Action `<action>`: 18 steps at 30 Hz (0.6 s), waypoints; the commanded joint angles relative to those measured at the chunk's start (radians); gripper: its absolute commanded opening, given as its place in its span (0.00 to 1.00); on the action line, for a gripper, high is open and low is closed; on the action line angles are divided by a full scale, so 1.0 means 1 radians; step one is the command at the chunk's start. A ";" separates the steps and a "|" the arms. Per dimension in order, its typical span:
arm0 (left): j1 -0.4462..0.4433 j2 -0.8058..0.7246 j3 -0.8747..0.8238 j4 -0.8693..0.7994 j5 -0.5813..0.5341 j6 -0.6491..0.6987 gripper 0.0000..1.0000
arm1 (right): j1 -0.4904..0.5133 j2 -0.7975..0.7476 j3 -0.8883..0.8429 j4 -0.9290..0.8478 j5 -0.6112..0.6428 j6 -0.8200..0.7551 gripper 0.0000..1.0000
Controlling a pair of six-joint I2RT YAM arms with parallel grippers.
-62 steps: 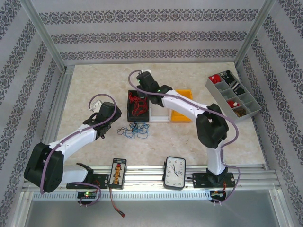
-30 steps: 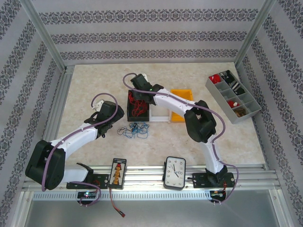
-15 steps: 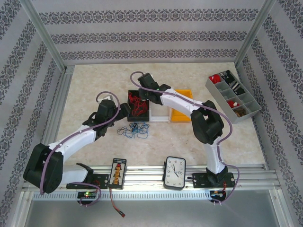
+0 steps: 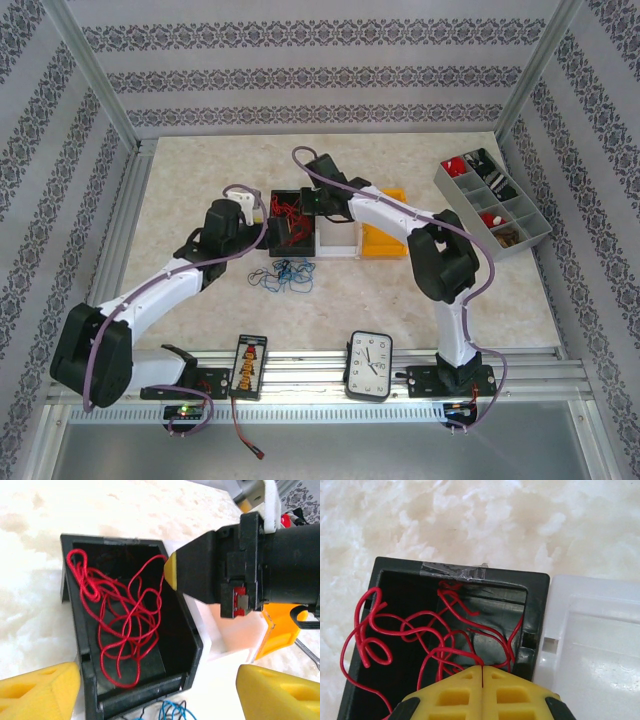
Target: Untangle the cables
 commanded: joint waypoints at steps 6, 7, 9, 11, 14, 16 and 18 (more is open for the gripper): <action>0.011 0.097 0.118 -0.072 -0.036 0.309 0.72 | -0.027 -0.105 -0.059 0.032 -0.162 0.090 0.00; 0.011 0.105 0.126 -0.079 -0.031 0.334 0.71 | -0.029 -0.112 -0.064 0.030 -0.175 0.092 0.00; 0.011 0.119 0.136 -0.086 -0.018 0.381 0.69 | -0.034 -0.134 -0.080 0.026 -0.194 0.098 0.00; 0.010 0.130 0.138 -0.075 0.002 0.405 0.67 | -0.038 -0.150 -0.096 0.026 -0.207 0.103 0.00; 0.010 0.155 0.142 -0.053 0.033 0.427 0.67 | -0.042 -0.165 -0.105 0.021 -0.218 0.103 0.00; 0.010 0.182 0.151 -0.041 0.035 0.432 0.66 | -0.044 -0.171 -0.109 0.018 -0.220 0.102 0.00; 0.010 0.212 0.168 -0.038 0.033 0.440 0.66 | -0.046 -0.177 -0.114 0.020 -0.227 0.103 0.00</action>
